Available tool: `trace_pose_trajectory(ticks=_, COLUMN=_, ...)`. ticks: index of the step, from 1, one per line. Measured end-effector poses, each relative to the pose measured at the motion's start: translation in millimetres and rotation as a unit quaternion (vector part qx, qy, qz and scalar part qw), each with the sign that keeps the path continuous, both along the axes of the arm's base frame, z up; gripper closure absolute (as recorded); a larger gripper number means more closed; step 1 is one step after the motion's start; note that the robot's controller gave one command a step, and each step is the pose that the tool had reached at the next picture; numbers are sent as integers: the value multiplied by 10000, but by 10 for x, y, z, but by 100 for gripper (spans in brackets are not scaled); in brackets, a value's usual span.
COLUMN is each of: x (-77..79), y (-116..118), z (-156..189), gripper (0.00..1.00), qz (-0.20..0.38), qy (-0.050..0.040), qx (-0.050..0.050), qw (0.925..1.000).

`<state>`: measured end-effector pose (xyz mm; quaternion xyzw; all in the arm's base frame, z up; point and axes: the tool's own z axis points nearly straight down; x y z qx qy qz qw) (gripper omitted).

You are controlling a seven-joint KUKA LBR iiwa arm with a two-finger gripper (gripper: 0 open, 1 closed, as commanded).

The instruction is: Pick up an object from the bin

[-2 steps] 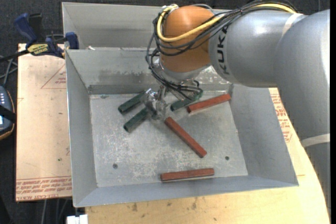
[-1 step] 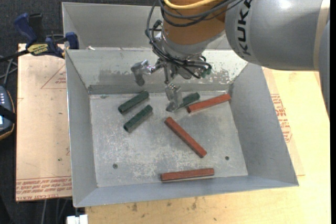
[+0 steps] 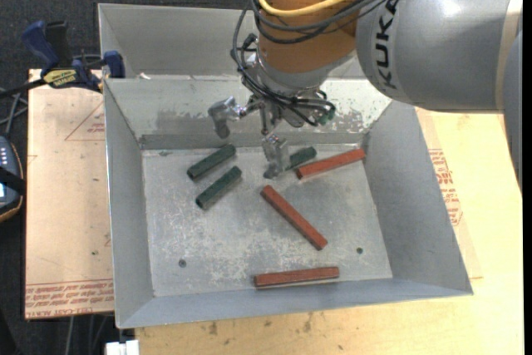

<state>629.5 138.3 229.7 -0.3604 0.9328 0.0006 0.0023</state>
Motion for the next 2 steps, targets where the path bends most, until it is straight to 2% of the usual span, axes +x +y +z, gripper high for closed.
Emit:
trace_pose_trajectory(ticks=1, x=92, y=65, z=-335, gripper=0, qz=289, qy=-37, qx=0, qw=9996)
trace_pose_trajectory(ticks=2, x=-117, y=169, z=-906, gripper=0, qz=1292, qy=-2, qx=-9, qw=9916)
